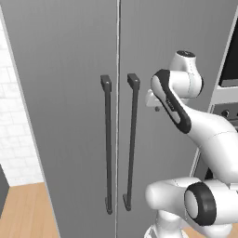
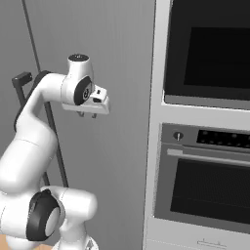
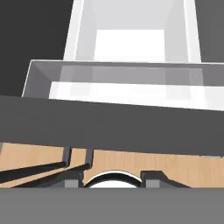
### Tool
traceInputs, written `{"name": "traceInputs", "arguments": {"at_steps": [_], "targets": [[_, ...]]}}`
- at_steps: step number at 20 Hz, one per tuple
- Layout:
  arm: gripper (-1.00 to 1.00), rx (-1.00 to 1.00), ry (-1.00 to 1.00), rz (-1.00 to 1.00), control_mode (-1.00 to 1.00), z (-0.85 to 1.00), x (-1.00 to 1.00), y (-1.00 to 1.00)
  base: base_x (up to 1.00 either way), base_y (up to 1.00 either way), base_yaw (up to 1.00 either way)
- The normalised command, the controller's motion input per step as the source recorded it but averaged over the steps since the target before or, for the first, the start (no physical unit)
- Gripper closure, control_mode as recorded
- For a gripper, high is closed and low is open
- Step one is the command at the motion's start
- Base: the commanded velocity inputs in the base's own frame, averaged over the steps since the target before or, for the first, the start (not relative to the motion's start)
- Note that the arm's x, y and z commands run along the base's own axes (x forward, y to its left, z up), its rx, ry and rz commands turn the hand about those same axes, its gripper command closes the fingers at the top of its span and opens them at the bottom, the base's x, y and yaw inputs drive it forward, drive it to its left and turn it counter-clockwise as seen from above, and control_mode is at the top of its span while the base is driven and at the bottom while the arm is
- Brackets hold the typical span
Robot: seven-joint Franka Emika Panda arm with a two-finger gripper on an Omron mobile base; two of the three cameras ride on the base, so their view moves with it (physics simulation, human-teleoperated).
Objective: Grab a lemon wedge from the fridge and one ice cube from the ice bowl, and put them in the glass of lemonade.
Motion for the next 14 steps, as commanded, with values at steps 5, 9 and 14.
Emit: {"name": "traceInputs", "arguments": {"at_steps": [5,9,14], "targets": [[-1.00,0.00,0.00,0.00,-1.00,-0.04,-0.63,0.00,0.00,0.00,0.00],[-1.00,0.00,0.00,-0.03,-1.00,-0.31,-1.00,-0.05,0.00,0.00,0.00],[-1.00,0.00,0.01,-0.01,-1.00,-0.48,-0.78,-0.01,0.00,0.00,0.00]]}}
